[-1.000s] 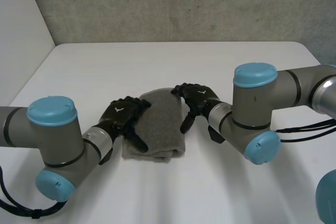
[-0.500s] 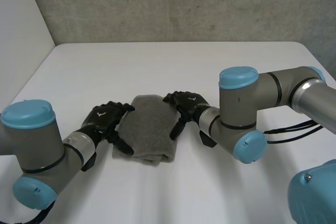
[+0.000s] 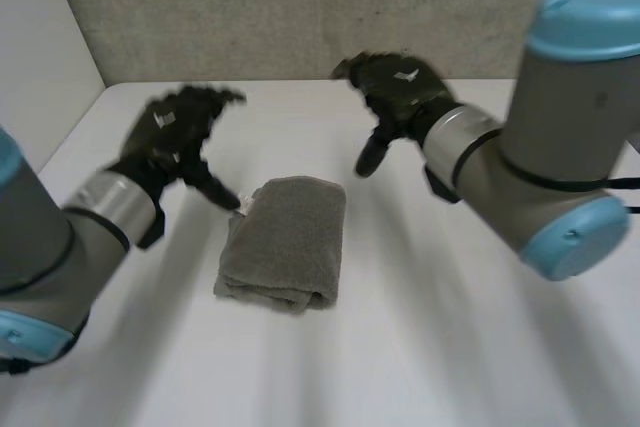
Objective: Fold the towel.
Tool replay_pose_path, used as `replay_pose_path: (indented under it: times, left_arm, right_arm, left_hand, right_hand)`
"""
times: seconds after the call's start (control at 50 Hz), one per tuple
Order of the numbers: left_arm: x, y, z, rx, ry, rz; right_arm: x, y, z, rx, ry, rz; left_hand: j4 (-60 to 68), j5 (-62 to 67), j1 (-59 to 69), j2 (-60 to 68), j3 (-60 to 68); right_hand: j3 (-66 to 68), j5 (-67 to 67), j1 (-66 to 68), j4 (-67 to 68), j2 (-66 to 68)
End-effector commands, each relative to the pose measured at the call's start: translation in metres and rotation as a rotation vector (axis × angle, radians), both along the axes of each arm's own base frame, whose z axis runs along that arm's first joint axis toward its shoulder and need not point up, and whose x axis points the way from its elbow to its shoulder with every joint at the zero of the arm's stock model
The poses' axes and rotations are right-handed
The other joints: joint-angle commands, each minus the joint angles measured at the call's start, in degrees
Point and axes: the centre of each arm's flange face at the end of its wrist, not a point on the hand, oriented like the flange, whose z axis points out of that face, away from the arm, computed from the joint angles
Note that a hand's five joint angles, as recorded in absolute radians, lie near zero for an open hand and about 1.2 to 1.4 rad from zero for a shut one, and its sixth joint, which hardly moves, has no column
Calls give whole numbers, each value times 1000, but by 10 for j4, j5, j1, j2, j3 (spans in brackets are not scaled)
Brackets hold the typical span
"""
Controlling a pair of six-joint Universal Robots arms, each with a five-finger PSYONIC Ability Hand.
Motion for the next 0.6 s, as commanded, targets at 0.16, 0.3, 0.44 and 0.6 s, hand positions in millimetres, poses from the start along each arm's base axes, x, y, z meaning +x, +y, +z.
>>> replay_pose_path:
  times: [0.16,0.3,0.44,0.6]
  left_arm:
    - [22,-4,89,-29,159,69]
    - [21,1,81,18,142,68]
    - [23,1,80,18,140,90]
    - [26,0,76,25,132,140]
  right_arm:
    - [-101,-2,48,-148,34,-470]
    - [-123,2,36,-127,36,-458]
    - [-127,2,32,-120,34,-432]
    - [-127,3,26,-105,38,-424]
  left_hand:
    - [-33,-17,-34,-30,-28]
    - [-33,-17,-34,-30,-28]
    - [-33,-17,-34,-30,-28]
    - [-31,-16,-32,-28,-26]
  right_hand:
    - [-39,-34,-24,-43,-37]
    - [-39,-34,-24,-43,-37]
    - [-39,-34,-24,-43,-37]
    - [-39,-34,-24,-43,-37]
